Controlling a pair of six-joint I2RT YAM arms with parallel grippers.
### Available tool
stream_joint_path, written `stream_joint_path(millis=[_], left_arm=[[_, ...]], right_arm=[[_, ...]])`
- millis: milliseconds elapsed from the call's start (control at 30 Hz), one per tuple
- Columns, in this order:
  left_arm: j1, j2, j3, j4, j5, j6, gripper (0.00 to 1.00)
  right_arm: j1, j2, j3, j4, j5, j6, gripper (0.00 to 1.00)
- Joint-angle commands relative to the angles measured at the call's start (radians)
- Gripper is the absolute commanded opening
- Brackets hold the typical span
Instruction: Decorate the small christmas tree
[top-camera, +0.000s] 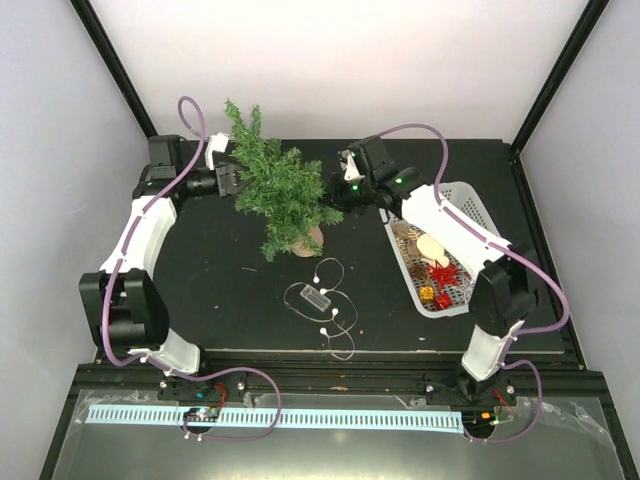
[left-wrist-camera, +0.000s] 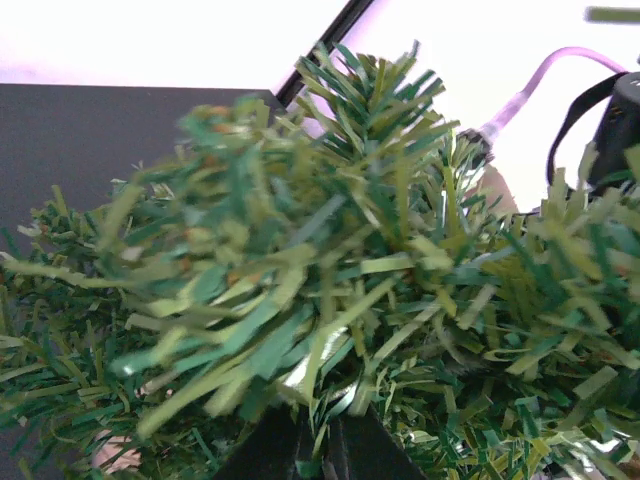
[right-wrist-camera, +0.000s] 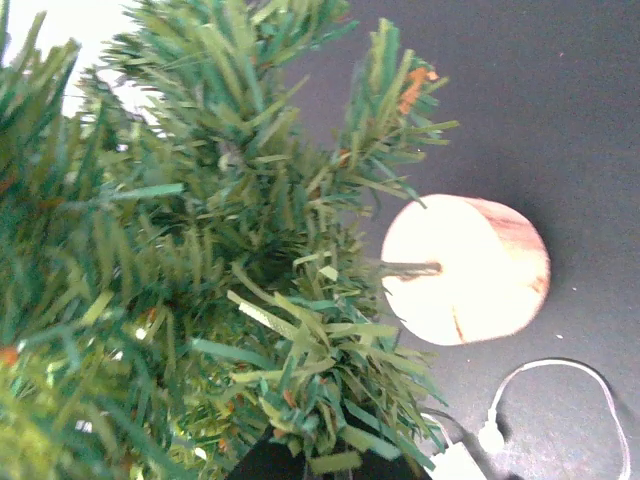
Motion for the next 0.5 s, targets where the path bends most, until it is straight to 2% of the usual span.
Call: stream_joint_path(millis=[0, 300, 467], left_arm=[[-0.032, 0.008, 0.038, -0.009, 0.046, 0.019, 0.02], [-0.098, 0.022, 0.056, -0.010, 0.027, 0.029, 0.02], [-0.101, 0.021, 0.109, -0.029, 0.028, 0.030, 0.01]], right_arm=[[-0.009, -0.096, -0.035, -0.042, 0.053, -0.043, 0.01], [-0.009, -0.184, -0.163, -0.033, 0.070, -0.064, 0.01], [-0.009, -0.191, -0.150, -0.037, 0.076, -0.064, 0.01]])
